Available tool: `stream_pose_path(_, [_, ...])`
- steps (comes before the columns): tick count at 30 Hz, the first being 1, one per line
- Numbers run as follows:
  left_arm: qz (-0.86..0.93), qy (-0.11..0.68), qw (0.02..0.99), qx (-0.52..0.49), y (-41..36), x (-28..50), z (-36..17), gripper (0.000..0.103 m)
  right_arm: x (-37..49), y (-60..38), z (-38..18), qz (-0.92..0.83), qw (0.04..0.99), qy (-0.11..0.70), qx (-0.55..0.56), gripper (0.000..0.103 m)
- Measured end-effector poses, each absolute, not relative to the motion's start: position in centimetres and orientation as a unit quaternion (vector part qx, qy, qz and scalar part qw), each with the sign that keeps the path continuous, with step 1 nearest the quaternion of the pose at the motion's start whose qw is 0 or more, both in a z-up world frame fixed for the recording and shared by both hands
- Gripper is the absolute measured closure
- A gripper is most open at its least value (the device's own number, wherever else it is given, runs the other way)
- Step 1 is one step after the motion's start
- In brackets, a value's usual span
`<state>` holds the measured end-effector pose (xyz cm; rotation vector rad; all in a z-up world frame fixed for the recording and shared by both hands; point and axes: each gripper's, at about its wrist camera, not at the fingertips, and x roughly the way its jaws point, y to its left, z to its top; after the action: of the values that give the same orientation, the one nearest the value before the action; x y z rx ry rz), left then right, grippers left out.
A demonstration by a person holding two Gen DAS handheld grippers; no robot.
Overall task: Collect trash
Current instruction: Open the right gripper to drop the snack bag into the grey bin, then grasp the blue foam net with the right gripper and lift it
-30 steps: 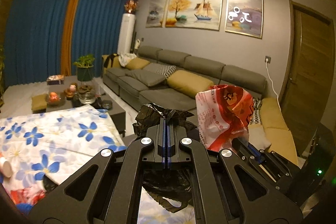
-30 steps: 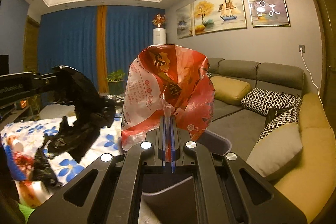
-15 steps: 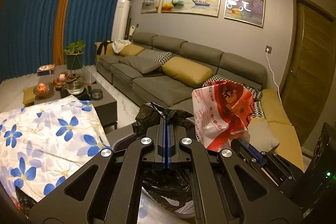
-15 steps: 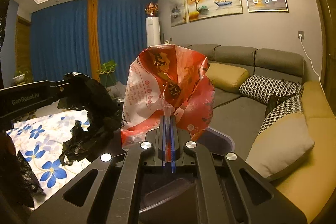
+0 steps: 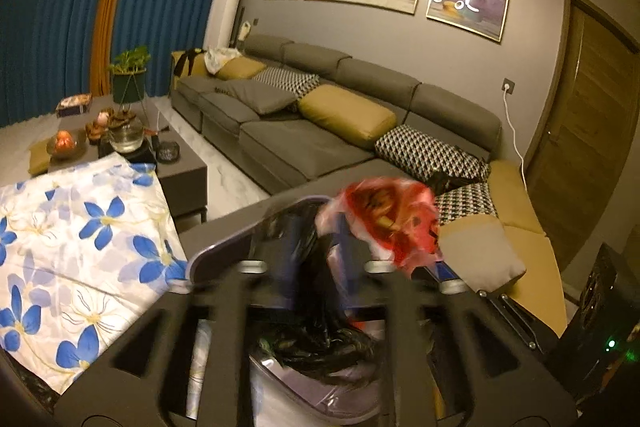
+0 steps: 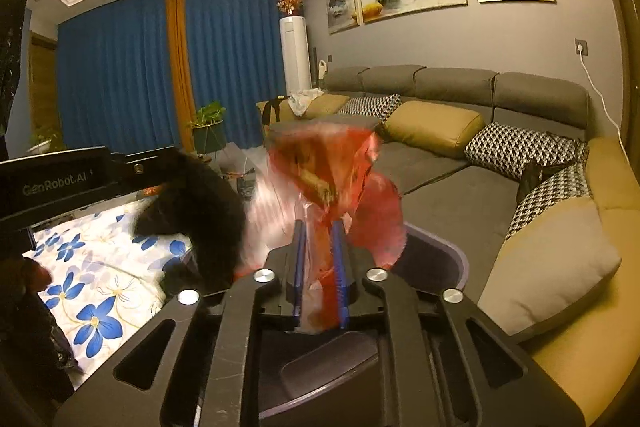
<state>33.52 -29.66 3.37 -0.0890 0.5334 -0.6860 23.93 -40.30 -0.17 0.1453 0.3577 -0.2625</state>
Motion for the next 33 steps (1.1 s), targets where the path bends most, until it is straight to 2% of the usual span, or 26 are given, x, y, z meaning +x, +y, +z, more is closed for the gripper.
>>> stream_pose_path(1, [-0.331,0.259,0.906,-0.047,-29.5,33.5,3.3,0.046,24.1,-40.4,-0.3,-0.129,0.972,0.18,0.074,0.074])
stream_pose_path(2, [-0.325,0.256,0.909,-0.054,-29.1,33.5,3.3,0.035,24.1,-40.4,-0.3,-0.129,0.972,0.182,0.075,0.071])
stream_pose_path(4, [-0.31,0.25,0.915,-0.059,-28.5,33.2,3.5,0.031,24.0,-40.6,-0.3,-0.135,0.971,0.183,0.073,0.07])
stream_pose_path(6, [-0.288,0.24,0.925,-0.054,-27.6,32.5,4.1,0.025,23.5,-40.7,-0.2,-0.139,0.97,0.182,0.077,0.065])
stream_pose_path(9, [-0.267,0.219,0.936,-0.066,-26.0,30.8,5.3,0.017,22.1,-40.5,0.3,-0.142,0.971,0.175,0.083,0.053])
stream_pose_path(13, [-0.23,0.186,0.952,-0.079,-23.0,27.2,7.1,0.012,19.5,-38.8,1.4,-0.144,0.975,0.155,0.066,0.031])
stream_pose_path(17, [-0.187,0.157,0.967,-0.076,-19.2,22.5,8.4,0.01,16.5,-36.7,2.2,-0.122,0.98,0.14,0.067,0.02])
stream_pose_path(20, [-0.158,0.147,0.974,-0.069,-16.1,19.0,8.3,0.009,14.6,-34.3,2.4,-0.097,0.984,0.135,0.06,0.017])
stream_pose_path(33, [0.002,0.158,0.984,-0.08,-1.3,8.8,3.3,0.009,10.2,-22.5,1.1,0.045,0.985,0.162,0.027,0.017])
